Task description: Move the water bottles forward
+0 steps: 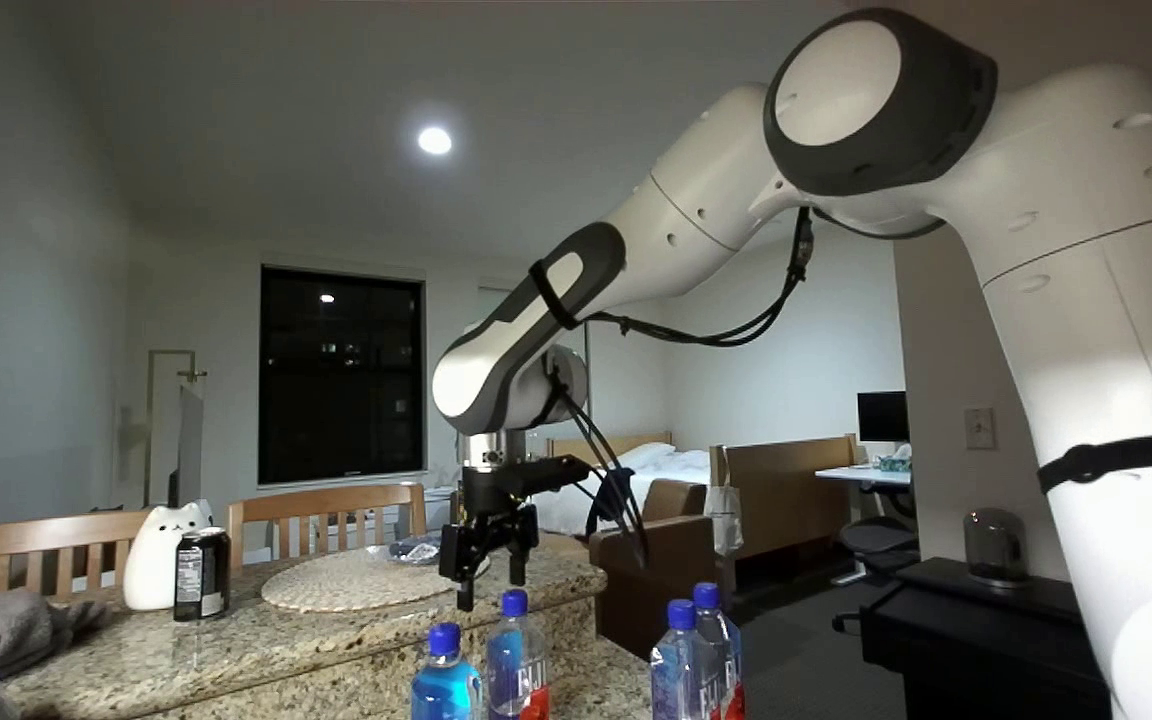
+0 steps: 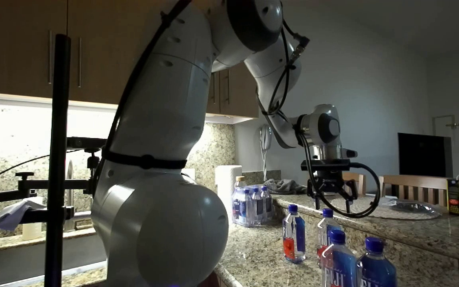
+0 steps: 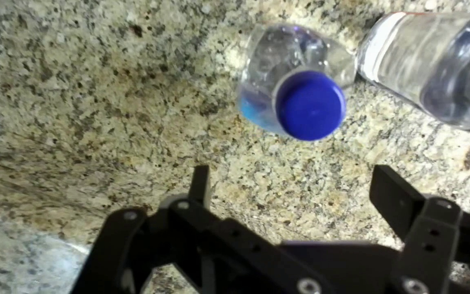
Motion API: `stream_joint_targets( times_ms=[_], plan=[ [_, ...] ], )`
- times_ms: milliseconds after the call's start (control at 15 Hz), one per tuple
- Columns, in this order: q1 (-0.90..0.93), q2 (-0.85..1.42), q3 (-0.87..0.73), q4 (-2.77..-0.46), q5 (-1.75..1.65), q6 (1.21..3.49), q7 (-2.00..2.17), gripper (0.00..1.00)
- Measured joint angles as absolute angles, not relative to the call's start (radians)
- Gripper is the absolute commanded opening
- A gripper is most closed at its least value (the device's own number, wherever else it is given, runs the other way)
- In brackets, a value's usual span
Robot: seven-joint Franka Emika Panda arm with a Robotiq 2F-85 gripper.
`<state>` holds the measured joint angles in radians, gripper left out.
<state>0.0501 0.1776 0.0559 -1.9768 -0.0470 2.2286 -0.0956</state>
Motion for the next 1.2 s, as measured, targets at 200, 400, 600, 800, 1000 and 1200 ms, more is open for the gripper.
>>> stream_joint_targets(
  times_ms=[200, 400, 600, 800, 1000, 1200],
  plan=[
    [0.058, 0.220, 0.070, -1.936, -0.039, 2.216, -0.096, 1.00],
    [0.056, 0.234, 0.062, -1.905, -0.038, 2.184, -0.090, 1.00],
    [0.054, 0.229, 0.042, -1.876, -0.038, 2.115, -0.067, 1.00],
    [0.054, 0.209, 0.034, -1.874, -0.038, 2.039, -0.032, 1.00],
    [0.059, 0.196, 0.035, -1.881, -0.038, 1.994, 0.044, 1.00],
    [0.062, 0.194, 0.036, -1.898, -0.038, 1.990, 0.149, 1.00]
  ],
)
